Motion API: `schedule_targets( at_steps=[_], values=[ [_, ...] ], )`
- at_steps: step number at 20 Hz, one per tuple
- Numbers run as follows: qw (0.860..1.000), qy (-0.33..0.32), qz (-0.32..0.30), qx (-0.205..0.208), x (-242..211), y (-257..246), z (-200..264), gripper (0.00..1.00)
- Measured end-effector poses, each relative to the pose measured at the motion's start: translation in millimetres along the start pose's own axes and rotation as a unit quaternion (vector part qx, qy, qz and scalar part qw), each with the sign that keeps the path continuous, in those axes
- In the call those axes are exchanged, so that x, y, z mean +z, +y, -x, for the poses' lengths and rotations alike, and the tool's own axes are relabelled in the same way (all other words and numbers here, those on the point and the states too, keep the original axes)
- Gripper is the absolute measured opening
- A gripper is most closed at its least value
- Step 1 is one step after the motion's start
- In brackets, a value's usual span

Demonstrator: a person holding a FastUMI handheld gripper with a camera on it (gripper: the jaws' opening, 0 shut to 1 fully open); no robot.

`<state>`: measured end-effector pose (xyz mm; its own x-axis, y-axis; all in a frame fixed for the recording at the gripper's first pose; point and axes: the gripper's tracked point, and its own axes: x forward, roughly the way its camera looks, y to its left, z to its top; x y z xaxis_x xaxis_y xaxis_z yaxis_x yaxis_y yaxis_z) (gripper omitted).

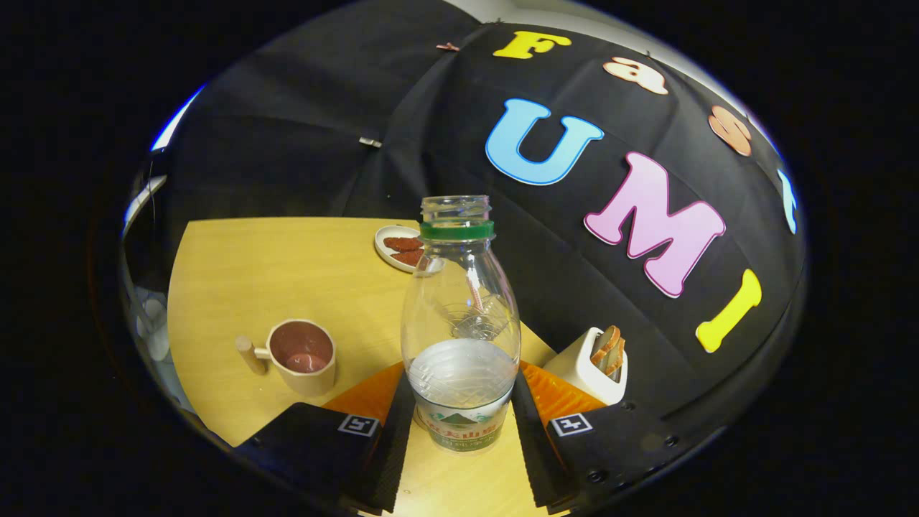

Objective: Take the bottle from table, then pour the juice into the cup, finally place the bottle on the coaster

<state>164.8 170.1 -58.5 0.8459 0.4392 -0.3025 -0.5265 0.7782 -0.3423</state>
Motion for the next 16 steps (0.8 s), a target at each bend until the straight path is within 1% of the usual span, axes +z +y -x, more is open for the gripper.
schedule_targets(
  at_steps=[3, 5, 7, 10, 16],
  values=[
    [0.997, 0.003, -0.082, 0.001, -4, -9, -10, 0.73],
    [0.992, -0.012, -0.122, -0.017, 0, -23, -20, 0.73],
    [0.99, -0.029, -0.134, -0.032, -2, -34, -30, 0.73],
    [0.987, -0.037, -0.152, -0.038, -18, -40, -45, 0.73],
    [0.971, -0.05, -0.227, -0.048, -45, -47, -66, 0.73]
  ],
)
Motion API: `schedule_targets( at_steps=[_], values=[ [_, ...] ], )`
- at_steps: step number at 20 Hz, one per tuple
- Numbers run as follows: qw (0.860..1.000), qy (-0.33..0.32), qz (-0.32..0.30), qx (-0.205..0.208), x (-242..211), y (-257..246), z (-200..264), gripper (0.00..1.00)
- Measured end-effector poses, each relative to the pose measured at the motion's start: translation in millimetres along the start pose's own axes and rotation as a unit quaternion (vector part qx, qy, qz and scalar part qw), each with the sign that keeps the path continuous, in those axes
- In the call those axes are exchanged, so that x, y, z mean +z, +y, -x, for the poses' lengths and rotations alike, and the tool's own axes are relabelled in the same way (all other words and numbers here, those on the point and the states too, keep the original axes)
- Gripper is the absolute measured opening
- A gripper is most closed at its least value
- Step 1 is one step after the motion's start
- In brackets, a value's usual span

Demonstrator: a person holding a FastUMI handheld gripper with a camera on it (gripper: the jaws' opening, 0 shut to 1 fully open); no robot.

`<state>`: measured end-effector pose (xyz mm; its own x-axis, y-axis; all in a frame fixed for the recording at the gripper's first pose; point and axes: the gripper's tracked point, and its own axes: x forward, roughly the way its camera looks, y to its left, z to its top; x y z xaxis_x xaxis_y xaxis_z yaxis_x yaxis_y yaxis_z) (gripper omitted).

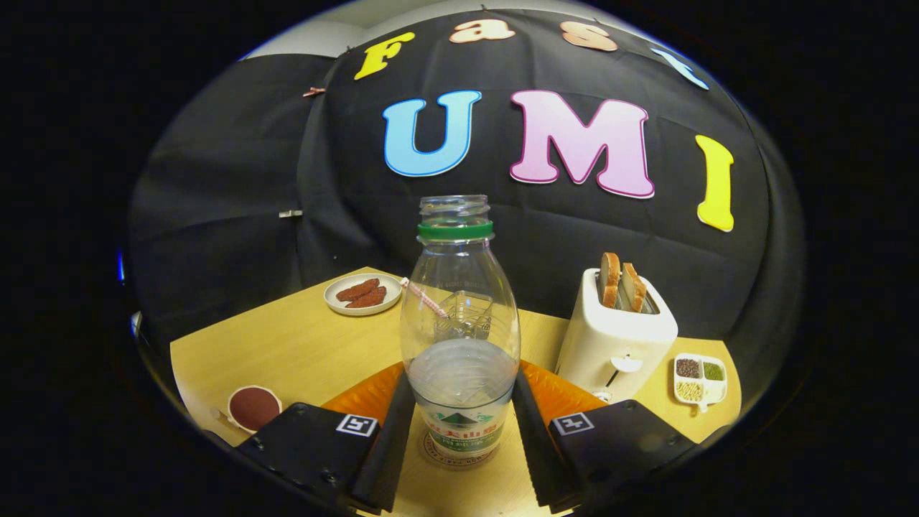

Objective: Take the bottle from table, then pour the juice into the cup, finally place the bottle on the coaster

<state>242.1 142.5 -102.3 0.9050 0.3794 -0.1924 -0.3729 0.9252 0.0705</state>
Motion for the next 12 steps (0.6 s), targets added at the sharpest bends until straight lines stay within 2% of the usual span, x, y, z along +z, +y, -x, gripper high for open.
schedule_targets(
  at_steps=[4, 9, 12],
  values=[
    [1.0, 0.004, -0.014, 0.005, -14, 2, -13, 0.73],
    [1.0, 0.009, 0.0, 0.017, -30, 11, -20, 0.73],
    [1.0, 0.008, 0.02, 0.008, -34, 3, -18, 0.74]
  ],
)
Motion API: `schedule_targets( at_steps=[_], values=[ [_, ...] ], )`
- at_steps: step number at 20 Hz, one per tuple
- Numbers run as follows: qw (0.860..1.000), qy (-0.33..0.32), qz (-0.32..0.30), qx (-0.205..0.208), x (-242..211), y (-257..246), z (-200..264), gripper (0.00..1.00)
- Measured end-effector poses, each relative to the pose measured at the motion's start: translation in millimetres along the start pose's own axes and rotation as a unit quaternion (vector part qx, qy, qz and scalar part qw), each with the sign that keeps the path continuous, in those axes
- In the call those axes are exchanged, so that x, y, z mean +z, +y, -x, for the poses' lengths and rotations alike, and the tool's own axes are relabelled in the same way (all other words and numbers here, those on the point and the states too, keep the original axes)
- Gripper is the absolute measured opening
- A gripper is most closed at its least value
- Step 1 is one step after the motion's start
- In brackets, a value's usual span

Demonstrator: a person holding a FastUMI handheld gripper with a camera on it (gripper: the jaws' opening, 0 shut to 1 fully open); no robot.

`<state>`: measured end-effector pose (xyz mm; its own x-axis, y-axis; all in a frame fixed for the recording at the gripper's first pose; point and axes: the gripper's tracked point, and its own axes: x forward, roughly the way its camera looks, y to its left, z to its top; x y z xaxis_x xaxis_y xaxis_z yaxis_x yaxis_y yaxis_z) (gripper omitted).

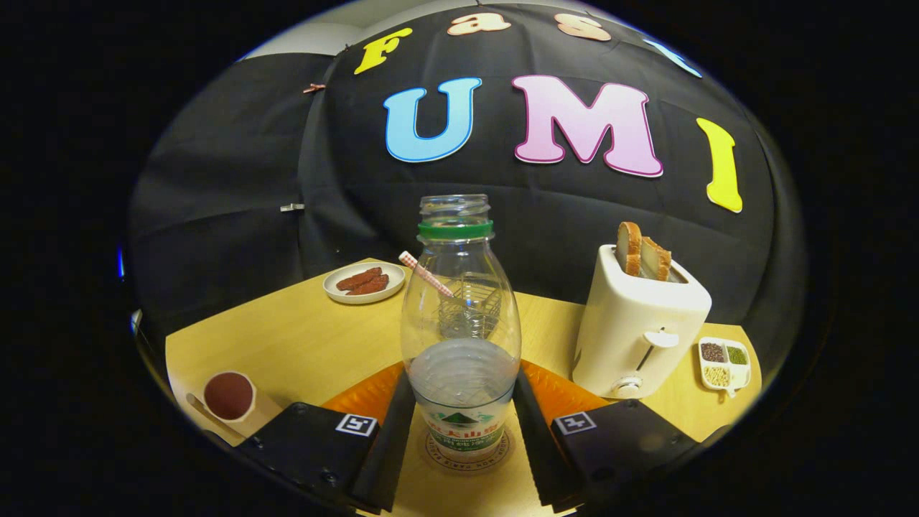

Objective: Take the bottle from table, then pour the juice into the cup, finally place the bottle on the coaster

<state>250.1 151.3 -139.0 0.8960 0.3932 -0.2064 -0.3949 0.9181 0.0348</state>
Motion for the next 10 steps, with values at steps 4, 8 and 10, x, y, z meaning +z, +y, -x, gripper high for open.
schedule_targets(
  at_steps=[4, 8, 10],
  values=[
    [1.0, 0.002, -0.015, 0.013, -8.3, 0.6, 1.9, 0.75],
    [1.0, -0.016, -0.019, 0.02, -5.7, 2.4, 0.2, 0.75],
    [1.0, -0.014, -0.017, 0.017, -10.2, 0.9, 0.1, 0.75]
  ],
)
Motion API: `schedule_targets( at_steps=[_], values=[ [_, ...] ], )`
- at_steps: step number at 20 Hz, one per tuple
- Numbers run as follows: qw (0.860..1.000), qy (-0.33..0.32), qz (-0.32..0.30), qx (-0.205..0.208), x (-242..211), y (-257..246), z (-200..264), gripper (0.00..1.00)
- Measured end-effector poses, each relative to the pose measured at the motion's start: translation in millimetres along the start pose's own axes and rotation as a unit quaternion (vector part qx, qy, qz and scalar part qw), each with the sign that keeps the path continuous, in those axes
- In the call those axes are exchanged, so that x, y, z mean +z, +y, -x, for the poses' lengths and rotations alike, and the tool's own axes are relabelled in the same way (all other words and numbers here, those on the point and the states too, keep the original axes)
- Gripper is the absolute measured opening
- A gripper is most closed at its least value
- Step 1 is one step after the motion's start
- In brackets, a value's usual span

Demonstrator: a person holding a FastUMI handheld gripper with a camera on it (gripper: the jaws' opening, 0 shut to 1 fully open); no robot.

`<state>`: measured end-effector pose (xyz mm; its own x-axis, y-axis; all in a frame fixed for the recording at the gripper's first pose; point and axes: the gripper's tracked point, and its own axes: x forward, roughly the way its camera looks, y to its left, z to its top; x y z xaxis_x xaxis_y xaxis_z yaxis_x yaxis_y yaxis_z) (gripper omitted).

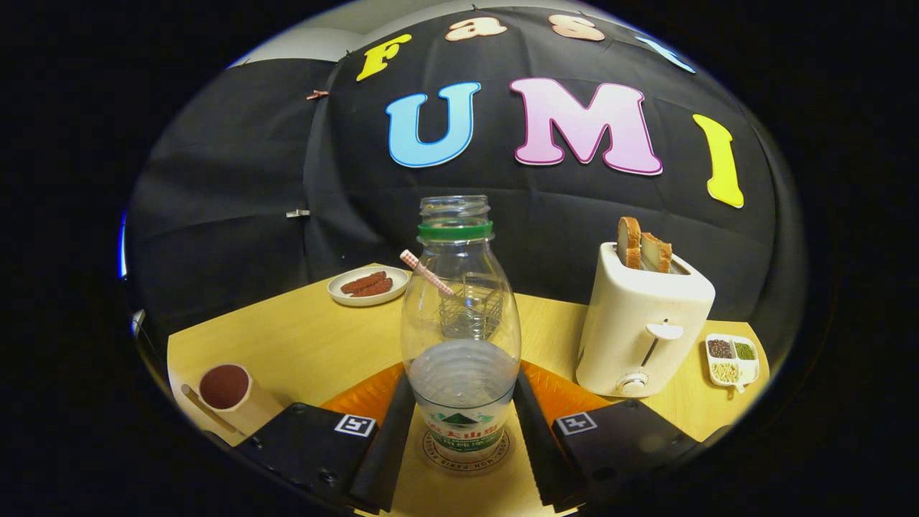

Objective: Take the bottle from table, then pour the juice into the cup, finally place the bottle on the coaster

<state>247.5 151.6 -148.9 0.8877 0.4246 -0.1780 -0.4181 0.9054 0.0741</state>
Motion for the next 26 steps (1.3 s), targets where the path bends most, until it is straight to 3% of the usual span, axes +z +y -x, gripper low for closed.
schedule_targets(
  at_steps=[7, 8, 9, 16, 26],
  values=[
    [1.0, 0.016, 0.008, -0.005, -11, -2, 1, 0.8],
    [1.0, 0.011, 0.013, -0.004, -8, -2, 2, 0.84],
    [1.0, 0.006, 0.015, -0.003, -3, -2, 2, 1.0],
    [0.999, 0.0, 0.04, -0.013, 6, 7, 22, 0.99],
    [0.999, -0.015, 0.027, -0.041, 38, -10, 70, 0.98]
  ],
)
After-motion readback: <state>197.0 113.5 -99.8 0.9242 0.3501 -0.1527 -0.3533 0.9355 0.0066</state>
